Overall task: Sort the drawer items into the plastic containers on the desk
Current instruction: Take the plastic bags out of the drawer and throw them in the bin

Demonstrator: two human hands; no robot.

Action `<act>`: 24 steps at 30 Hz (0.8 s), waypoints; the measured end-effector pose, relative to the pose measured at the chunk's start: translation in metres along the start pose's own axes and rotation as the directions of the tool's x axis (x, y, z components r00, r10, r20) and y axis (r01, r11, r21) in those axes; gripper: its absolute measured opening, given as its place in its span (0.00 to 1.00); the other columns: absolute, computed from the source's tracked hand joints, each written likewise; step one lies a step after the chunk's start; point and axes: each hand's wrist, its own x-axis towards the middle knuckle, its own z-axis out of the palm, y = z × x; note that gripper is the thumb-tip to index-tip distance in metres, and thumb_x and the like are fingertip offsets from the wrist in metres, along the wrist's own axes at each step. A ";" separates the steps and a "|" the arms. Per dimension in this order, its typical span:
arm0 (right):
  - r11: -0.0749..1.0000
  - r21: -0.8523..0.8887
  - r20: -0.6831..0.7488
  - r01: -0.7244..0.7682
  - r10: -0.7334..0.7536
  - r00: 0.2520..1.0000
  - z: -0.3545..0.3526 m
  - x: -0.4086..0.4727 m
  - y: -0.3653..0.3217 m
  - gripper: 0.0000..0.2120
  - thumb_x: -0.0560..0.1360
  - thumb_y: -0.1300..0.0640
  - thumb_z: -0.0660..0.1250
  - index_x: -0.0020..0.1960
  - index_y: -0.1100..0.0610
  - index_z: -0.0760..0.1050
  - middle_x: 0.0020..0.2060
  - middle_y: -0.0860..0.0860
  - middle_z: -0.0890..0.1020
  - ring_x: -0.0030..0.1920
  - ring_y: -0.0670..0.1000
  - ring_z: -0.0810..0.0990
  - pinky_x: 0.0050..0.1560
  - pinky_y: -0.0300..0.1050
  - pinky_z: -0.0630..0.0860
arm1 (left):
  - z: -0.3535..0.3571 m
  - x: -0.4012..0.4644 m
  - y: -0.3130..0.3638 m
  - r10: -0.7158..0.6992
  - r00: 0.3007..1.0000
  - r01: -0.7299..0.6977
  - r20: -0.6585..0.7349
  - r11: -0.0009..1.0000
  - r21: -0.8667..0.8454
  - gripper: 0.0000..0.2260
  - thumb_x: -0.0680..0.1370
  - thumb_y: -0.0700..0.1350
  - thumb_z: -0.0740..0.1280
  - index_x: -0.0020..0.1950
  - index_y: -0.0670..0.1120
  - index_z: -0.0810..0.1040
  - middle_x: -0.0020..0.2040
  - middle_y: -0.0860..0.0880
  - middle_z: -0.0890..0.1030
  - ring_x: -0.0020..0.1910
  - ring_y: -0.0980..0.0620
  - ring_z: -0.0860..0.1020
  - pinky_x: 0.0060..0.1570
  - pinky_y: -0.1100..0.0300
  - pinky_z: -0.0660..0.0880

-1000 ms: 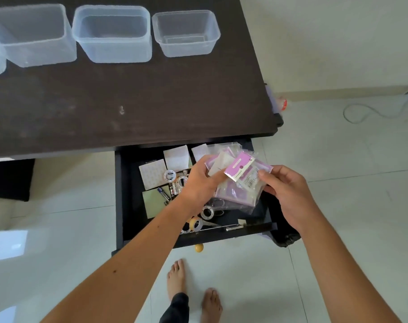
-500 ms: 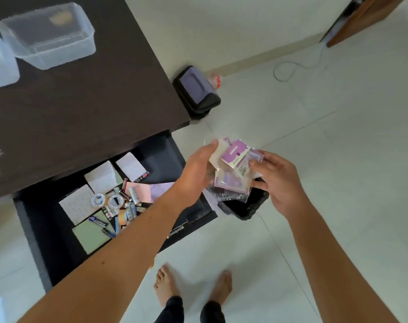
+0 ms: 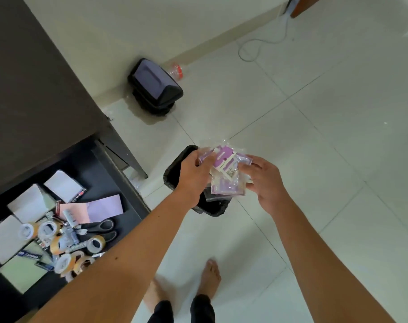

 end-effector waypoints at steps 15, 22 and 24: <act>0.974 -0.222 0.099 -0.036 0.060 0.993 0.002 0.105 0.096 0.16 0.75 0.59 0.78 0.63 0.56 0.83 0.53 0.52 0.89 0.53 0.52 0.88 0.57 0.52 0.84 | 0.000 0.066 -0.094 -0.076 0.956 0.094 -0.285 0.994 0.048 0.18 0.82 0.54 0.71 0.67 0.45 0.80 0.60 0.45 0.86 0.59 0.47 0.84 0.62 0.48 0.81; 0.967 -0.253 0.079 -0.006 0.027 0.997 -0.001 0.117 0.118 0.32 0.71 0.46 0.80 0.71 0.57 0.78 0.67 0.49 0.82 0.62 0.48 0.80 0.69 0.50 0.77 | -0.014 0.078 -0.123 -0.159 0.908 0.187 -0.388 0.982 0.035 0.22 0.85 0.55 0.66 0.73 0.42 0.74 0.71 0.47 0.78 0.71 0.46 0.76 0.70 0.53 0.71; 0.969 -0.248 0.075 0.001 0.018 0.997 -0.003 0.114 0.122 0.30 0.73 0.49 0.79 0.72 0.56 0.78 0.67 0.50 0.82 0.65 0.50 0.81 0.70 0.53 0.77 | -0.014 0.075 -0.126 -0.174 0.904 0.204 -0.391 0.978 0.036 0.06 0.85 0.54 0.66 0.53 0.53 0.77 0.52 0.55 0.77 0.52 0.54 0.77 0.52 0.62 0.72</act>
